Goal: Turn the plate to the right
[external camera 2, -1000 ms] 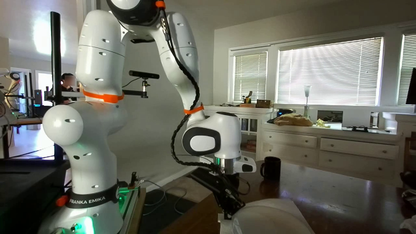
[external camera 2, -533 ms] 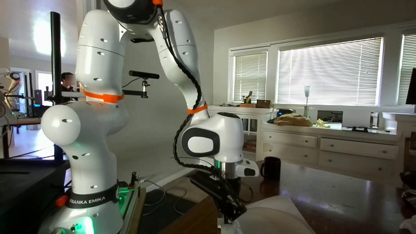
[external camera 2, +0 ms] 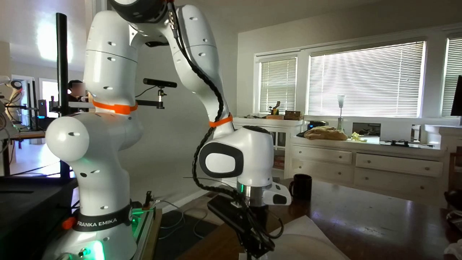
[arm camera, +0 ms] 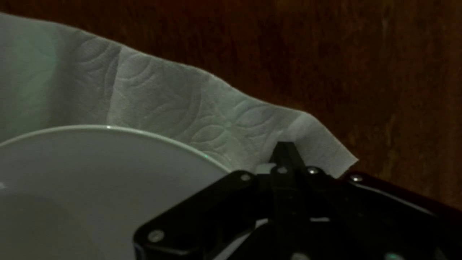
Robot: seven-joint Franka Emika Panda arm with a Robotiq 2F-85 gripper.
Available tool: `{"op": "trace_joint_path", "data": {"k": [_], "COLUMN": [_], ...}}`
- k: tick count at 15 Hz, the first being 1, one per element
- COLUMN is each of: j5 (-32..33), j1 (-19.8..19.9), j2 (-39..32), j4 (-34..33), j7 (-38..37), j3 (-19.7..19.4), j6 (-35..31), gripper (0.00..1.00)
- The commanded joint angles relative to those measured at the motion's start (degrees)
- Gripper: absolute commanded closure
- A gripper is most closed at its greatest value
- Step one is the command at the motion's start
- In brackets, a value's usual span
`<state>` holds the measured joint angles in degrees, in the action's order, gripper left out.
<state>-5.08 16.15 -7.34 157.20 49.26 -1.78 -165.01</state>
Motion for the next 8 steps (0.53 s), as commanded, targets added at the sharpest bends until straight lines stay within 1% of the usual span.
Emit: {"op": "trace_joint_path", "data": {"k": [1, 5, 8], "j5": [3.42, 7.78, 9.79], "j1": [1.02, 2.06, 3.36], "j2": [-4.33, -4.96, -5.39], "j4": [-0.03, 0.01, 0.12], "j7": [1.43, 1.29, 1.6], "j3": [-4.15, -8.71, -11.32], "j6": [1.32, 1.23, 0.69], "gripper": [1.0, 1.0, 1.0]}}
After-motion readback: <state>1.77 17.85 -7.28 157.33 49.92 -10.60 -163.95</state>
